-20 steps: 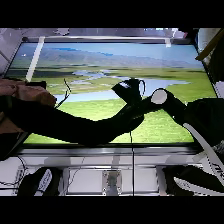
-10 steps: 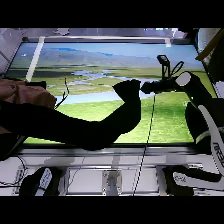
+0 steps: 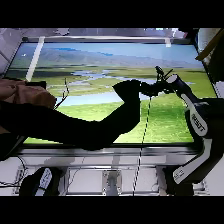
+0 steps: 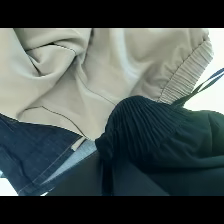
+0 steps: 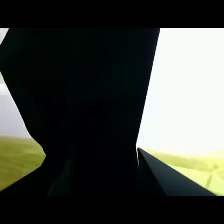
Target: Fold the clothes and pants, and hang the long-sleeved shirts on hangers.
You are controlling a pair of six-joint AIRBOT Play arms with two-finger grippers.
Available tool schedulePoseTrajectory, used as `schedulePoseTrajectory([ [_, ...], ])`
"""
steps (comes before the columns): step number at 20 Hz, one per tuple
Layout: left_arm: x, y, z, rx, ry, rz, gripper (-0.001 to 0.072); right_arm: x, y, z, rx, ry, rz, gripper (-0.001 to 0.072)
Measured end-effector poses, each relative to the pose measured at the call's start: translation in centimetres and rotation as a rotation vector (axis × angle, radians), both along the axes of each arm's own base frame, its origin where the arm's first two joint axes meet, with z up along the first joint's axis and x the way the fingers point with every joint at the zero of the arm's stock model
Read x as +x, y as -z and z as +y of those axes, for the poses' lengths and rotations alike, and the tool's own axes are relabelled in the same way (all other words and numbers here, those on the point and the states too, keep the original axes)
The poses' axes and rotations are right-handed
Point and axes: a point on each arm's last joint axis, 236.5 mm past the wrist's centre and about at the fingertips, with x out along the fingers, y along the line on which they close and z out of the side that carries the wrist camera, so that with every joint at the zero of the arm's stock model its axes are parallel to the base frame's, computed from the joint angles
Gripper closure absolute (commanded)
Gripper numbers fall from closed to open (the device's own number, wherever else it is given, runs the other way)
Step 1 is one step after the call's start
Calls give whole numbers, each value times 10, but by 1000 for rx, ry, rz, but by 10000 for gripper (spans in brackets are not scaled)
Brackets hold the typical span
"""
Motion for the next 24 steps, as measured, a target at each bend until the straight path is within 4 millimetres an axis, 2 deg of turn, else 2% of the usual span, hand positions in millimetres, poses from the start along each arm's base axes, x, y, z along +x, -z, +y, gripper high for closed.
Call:
schedulePoseTrajectory([
  [4,-1,16,-3,-26,5,30,686,15,12,19,25,-35,10,275],
  [7,-3,26,-5,-39,5,53,685,19,18,21,15,-45,17,274],
  [9,-3,29,-5,-45,6,58,686,25,14,17,4,-49,5,274],
  [14,-3,32,-6,-48,6,65,686,48,-15,-9,-4,-31,-53,274],
  [16,-3,33,-6,-49,7,66,685,50,-17,-20,-12,-21,-50,274],
  [20,-3,33,-6,-51,8,65,686,49,-3,-29,-26,-14,-13,275],
  [24,-3,33,-6,-51,8,65,685,43,17,-21,-14,-25,32,274],
])
